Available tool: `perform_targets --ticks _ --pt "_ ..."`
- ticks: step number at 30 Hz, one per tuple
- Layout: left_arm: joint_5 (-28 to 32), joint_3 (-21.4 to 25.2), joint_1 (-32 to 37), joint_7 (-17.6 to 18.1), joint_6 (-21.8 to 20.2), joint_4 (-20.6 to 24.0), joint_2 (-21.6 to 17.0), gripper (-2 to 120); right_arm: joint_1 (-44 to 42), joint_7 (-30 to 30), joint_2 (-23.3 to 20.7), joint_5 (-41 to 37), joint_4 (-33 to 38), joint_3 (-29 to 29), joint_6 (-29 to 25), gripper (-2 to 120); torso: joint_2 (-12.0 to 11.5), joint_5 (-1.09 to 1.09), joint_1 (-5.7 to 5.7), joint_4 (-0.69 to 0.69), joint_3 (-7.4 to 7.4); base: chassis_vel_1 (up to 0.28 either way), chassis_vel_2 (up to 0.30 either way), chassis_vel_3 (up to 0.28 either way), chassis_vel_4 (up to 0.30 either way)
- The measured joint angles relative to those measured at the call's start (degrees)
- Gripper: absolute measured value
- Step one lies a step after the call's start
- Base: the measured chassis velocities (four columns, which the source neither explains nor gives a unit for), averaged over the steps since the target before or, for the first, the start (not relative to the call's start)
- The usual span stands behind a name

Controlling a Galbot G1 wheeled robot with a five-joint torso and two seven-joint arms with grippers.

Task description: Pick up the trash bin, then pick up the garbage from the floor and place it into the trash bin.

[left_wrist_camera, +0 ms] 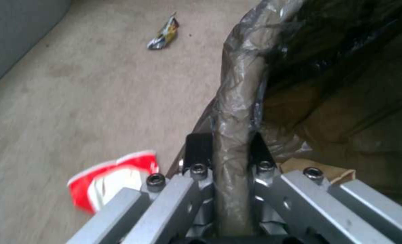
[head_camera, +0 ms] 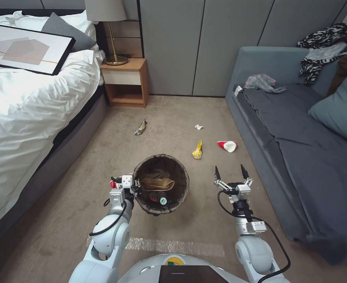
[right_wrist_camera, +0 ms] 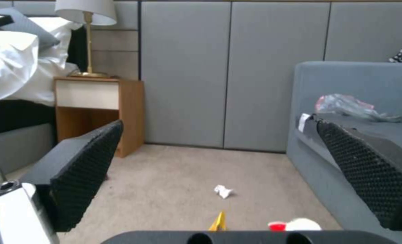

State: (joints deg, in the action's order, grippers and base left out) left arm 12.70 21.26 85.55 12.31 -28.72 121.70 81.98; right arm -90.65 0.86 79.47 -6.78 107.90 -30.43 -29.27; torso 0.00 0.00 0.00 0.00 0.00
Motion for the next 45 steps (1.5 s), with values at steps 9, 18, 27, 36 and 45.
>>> perform_targets --ticks 9,18,27,36,45 --pt "0.0 0.0 0.0 0.0 0.0 0.0 0.0 2 0.1 -0.1 0.1 0.0 -0.2 0.0 0.1 100 0.0 -0.01 0.00 0.00 -0.01 -0.264 0.255 0.251 -0.267" --pt "0.0 -0.1 -0.1 -0.1 0.0 -0.2 0.0 2 0.2 -0.8 0.2 -0.3 -0.4 -0.3 0.2 100 0.0 -0.02 0.00 -0.02 0.00 -0.260 0.264 0.262 -0.261" --pt "0.0 -0.1 -0.1 -0.1 0.0 -0.3 0.0 2 0.7 -1.5 0.2 -0.2 -1.3 -0.2 -1.0 100 0.0 0.02 0.01 0.02 0.00 -0.276 0.270 0.268 -0.268" --pt "0.0 0.0 -0.1 0.0 0.0 -0.2 -0.1 2 1.5 -1.5 0.1 2.8 -2.7 -0.1 -3.8 100 0.0 0.00 0.01 0.01 0.01 -0.172 0.191 0.157 -0.158" --pt "0.0 -0.2 0.0 0.0 -0.1 0.2 -0.4 2 0.6 1.7 -1.4 0.8 -0.9 3.1 5.1 100 0.0 0.00 -0.01 -0.02 -0.01 0.027 -0.025 -0.039 0.025"
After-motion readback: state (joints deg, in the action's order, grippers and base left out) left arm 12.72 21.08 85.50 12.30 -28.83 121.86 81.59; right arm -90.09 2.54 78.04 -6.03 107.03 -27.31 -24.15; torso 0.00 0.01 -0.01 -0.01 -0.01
